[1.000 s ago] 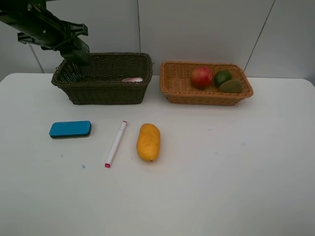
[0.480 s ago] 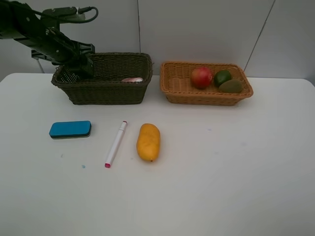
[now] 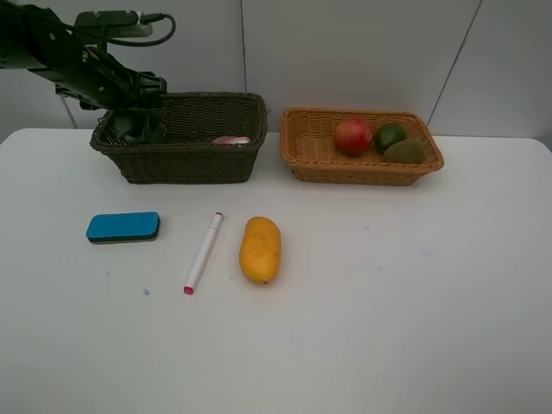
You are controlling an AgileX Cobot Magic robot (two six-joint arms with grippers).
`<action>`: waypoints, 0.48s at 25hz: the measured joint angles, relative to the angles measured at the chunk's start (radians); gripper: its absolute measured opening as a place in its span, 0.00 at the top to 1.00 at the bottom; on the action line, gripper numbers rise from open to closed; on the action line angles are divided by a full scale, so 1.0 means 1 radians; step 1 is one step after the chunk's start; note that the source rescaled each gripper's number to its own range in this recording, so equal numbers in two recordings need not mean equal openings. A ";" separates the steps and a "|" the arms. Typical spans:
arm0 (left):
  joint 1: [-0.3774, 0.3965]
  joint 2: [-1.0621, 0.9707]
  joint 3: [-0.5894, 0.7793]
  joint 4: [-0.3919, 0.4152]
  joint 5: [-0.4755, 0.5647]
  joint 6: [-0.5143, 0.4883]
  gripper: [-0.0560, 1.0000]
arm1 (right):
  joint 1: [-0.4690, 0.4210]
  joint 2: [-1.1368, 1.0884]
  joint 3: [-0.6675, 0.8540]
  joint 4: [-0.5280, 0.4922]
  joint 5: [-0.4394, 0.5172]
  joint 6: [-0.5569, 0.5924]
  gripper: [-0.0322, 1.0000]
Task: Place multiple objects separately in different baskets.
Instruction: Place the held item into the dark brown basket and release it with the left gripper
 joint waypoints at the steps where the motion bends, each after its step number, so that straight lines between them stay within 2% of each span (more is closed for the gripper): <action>1: 0.000 0.000 0.000 0.002 0.000 0.000 0.03 | 0.000 0.000 0.000 0.000 0.000 0.000 0.00; 12: 0.000 0.000 -0.001 0.006 -0.021 0.000 0.00 | 0.000 0.000 0.000 0.000 0.000 0.000 0.00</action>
